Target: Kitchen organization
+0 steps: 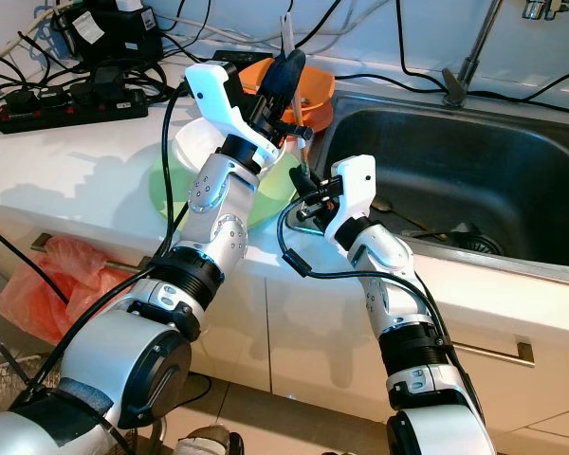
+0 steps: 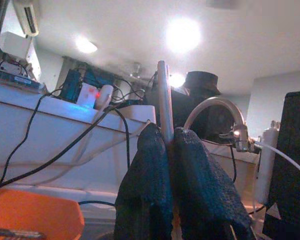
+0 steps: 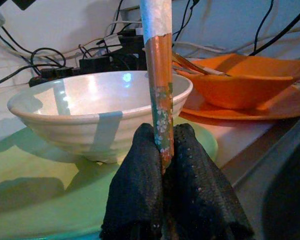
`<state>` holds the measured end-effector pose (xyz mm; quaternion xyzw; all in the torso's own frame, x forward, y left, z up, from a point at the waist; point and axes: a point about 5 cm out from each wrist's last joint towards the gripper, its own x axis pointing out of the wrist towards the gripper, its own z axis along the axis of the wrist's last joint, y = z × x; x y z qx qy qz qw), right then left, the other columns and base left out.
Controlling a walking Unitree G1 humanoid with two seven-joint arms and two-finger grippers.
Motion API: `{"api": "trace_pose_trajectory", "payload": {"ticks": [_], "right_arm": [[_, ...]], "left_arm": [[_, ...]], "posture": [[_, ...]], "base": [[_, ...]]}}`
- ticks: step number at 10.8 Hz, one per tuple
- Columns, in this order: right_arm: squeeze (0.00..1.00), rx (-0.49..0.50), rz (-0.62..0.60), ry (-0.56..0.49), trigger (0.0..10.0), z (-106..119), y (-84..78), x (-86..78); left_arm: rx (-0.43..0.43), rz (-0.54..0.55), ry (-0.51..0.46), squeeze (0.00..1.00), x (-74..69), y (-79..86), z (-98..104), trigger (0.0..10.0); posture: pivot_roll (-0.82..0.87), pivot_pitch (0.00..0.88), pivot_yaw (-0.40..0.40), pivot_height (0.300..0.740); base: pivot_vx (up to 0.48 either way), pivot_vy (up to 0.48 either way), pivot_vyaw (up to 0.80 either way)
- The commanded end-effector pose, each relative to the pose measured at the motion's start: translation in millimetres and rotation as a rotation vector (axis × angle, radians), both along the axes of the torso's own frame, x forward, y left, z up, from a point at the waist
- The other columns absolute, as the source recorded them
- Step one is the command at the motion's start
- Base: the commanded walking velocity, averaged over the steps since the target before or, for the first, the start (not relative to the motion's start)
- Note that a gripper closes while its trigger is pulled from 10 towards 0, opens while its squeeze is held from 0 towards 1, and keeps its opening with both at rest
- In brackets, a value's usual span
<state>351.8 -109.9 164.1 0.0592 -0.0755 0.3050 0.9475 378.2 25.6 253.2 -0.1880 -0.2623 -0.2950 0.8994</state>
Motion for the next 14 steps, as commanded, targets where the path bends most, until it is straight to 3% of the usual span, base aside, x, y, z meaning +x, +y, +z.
{"api": "trace_pose_trajectory", "payload": {"ticks": [1,4,5,14], "right_arm": [[0.00,0.079,-0.083,-0.122,0.0,34,-17.4,5.9],[0.00,0.079,-0.083,-0.122,0.0,34,-17.4,5.9],[0.00,0.071,-0.098,-0.109,10.0,30,-18.8,8.1],[0.00,0.071,-0.098,-0.109,10.0,30,-18.8,8.1]], "left_arm": [[-0.070,-0.287,0.005,0.00,-38.3,-100.5,35,10.0],[-0.070,-0.287,0.005,0.00,-38.3,-100.5,35,10.0],[-0.007,-0.178,0.051,0.00,-25.7,-75.8,11,10.0],[-0.007,-0.178,0.051,0.00,-25.7,-75.8,11,10.0]], "posture": [[0.11,0.000,0.000,0.740],[0.11,0.000,0.000,0.740],[0.15,0.149,-0.025,0.740],[0.15,0.149,-0.025,0.740]], "base": [[0.000,0.000,0.00],[0.000,0.000,0.00],[0.000,0.000,0.00],[0.000,0.000,0.00]]}}
